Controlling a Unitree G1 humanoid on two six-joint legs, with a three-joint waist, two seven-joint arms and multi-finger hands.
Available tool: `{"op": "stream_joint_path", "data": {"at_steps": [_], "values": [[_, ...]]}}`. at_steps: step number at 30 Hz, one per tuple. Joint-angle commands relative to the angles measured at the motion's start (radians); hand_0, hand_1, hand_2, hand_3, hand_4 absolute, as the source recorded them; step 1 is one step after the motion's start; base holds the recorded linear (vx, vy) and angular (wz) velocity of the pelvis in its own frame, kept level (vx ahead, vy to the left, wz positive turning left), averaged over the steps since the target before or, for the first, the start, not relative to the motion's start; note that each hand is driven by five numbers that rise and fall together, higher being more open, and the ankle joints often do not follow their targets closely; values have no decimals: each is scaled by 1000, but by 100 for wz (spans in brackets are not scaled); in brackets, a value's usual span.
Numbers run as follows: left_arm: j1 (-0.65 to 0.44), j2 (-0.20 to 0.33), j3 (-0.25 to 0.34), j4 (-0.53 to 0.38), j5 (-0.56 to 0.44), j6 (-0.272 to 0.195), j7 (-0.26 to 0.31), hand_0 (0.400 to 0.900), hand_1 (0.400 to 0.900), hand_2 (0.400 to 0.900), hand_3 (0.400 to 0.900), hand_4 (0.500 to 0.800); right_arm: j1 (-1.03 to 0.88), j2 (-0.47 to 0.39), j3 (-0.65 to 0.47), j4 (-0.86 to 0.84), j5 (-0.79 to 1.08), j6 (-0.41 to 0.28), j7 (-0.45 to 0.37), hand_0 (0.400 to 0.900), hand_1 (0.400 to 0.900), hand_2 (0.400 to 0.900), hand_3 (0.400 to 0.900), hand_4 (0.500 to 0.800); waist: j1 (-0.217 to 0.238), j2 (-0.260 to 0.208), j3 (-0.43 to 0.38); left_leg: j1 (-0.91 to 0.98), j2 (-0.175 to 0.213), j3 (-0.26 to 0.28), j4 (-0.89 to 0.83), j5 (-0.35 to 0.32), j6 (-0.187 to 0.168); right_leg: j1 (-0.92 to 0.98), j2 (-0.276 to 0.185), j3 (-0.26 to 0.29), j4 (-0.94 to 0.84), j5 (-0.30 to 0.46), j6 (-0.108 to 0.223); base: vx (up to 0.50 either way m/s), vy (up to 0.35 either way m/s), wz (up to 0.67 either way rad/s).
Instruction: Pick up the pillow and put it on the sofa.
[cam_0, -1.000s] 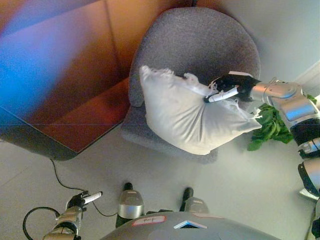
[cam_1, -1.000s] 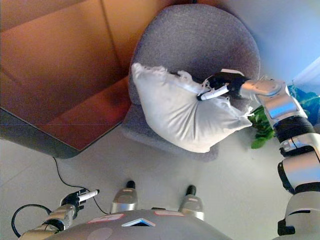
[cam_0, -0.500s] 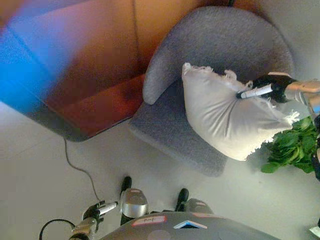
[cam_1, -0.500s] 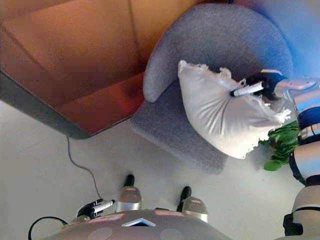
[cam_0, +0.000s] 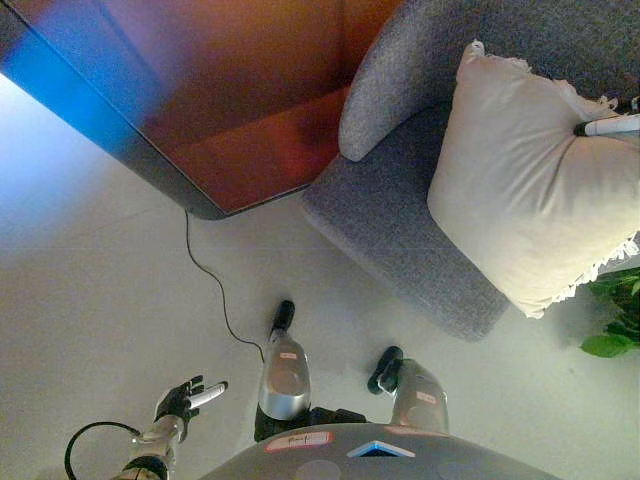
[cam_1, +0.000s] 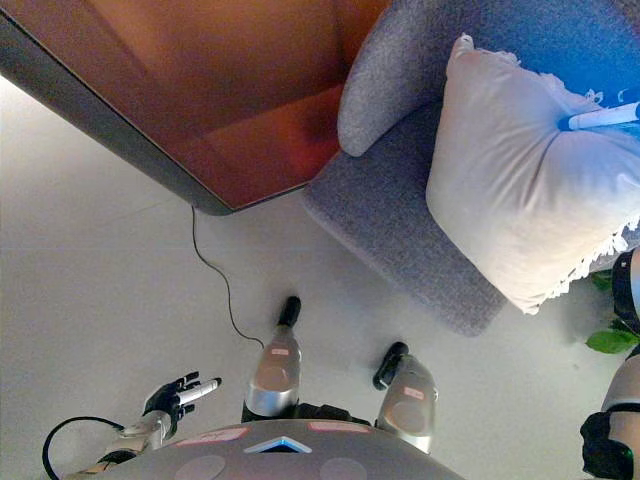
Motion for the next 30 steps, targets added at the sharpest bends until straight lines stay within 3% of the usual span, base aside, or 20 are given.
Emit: {"op": "stream_joint_path", "data": {"at_steps": [1, 16, 30], "values": [[-6, 81, -58, -12, -44, -10, 2, 900, 900, 900, 900, 800, -151, -103, 77, -14, -47, -7, -39, 900, 900, 900, 900, 800, 13, -1, -28, 58, 61, 8, 1, 91, -8, 13, -7, 27, 5, 6, -8, 13, 34, -8], [23, 89, -57, -49, -49, 30, -19, 900, 900, 900, 900, 800, -104, -196, 78, 12, -163, 60, -49, 900, 900, 900, 900, 800, -24, -37, -66, 110, 68, 53, -3, 116, -14, 121, 40, 55, -108, 20, -5, 33, 20, -10], [7, 105, -74, -63, -32, 73, -21, 900, 900, 900, 900, 800, -84, -341, 107, -12, -207, 67, -25, 900, 900, 900, 900, 800, -123, -105, -156, 170, 74, 165, 21, 156, -30, 262, 81, 112, -343, 107, 11, 16, 20, -31]]}}
